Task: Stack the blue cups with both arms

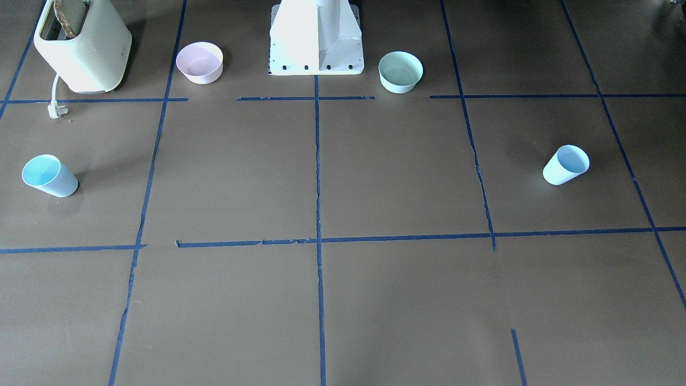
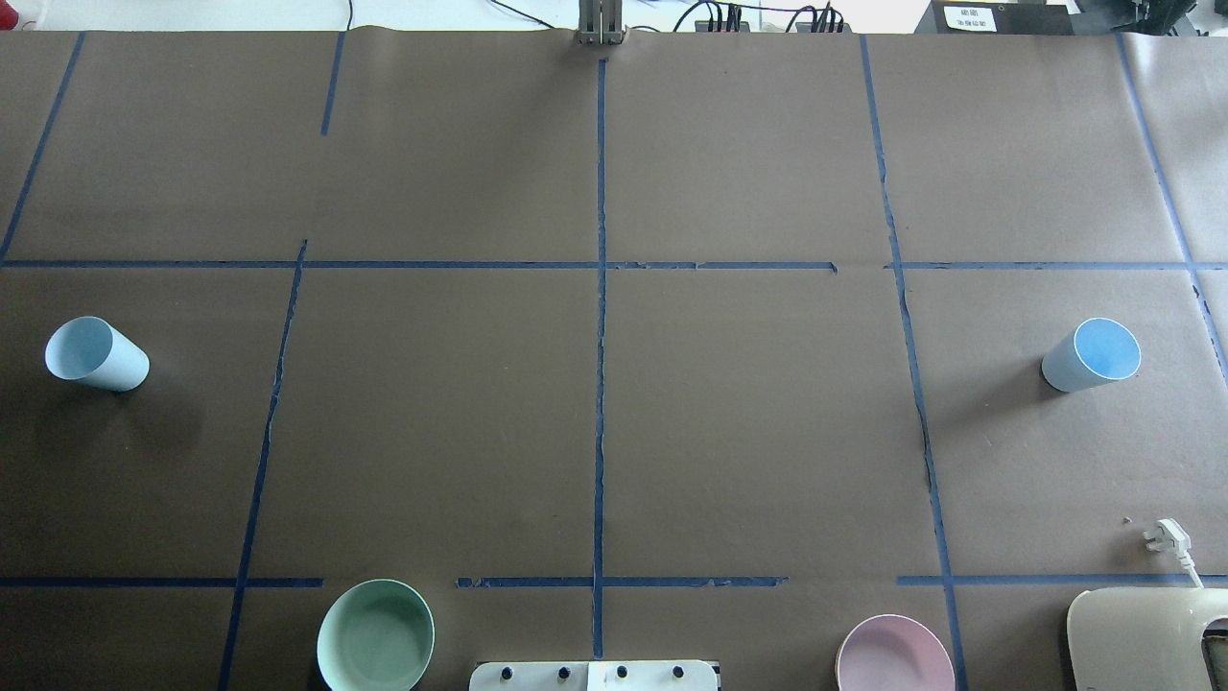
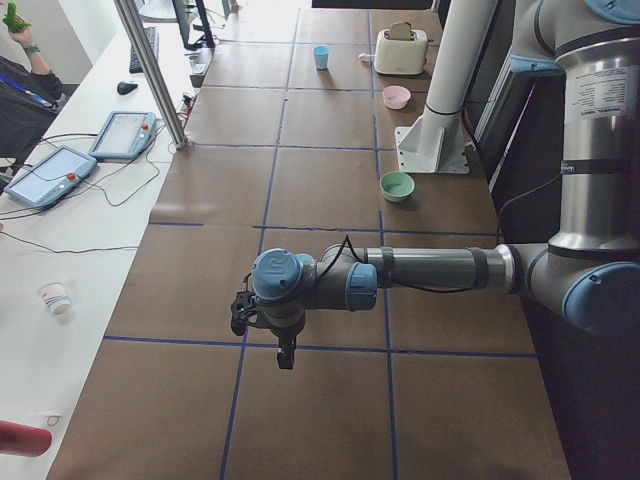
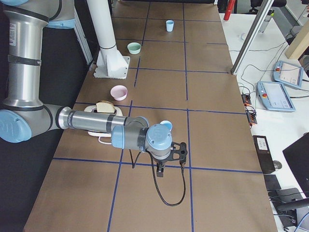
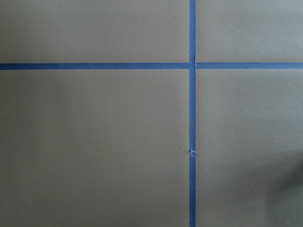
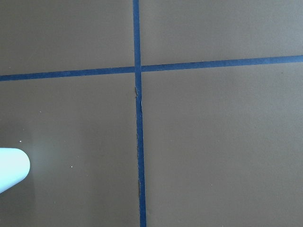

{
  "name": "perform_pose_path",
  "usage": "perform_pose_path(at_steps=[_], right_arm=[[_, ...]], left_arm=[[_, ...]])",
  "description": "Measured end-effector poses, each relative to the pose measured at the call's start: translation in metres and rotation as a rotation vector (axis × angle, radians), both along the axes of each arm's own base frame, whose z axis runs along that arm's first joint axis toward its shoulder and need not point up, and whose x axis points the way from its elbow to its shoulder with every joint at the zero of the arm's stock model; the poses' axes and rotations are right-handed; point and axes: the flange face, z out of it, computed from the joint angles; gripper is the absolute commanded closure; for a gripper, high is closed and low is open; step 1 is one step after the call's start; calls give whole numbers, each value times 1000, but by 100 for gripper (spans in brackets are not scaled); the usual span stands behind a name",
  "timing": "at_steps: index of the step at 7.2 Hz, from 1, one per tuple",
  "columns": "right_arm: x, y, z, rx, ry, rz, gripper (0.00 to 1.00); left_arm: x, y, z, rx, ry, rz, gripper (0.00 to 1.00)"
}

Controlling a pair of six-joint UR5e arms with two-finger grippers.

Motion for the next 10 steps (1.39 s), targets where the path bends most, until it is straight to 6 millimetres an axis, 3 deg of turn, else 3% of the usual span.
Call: perform_pose_path(at_steps=[7, 9, 10], right_arm=[[1, -9, -11, 29, 7, -2, 0], [2, -19, -20, 46, 13, -2, 0], [2, -21, -22, 52, 14, -2, 0]], left_arm=[[0, -3, -7, 12, 1, -3, 0], [7, -9, -33, 61, 2, 5, 0], [21, -12, -57, 81, 6, 6, 0]])
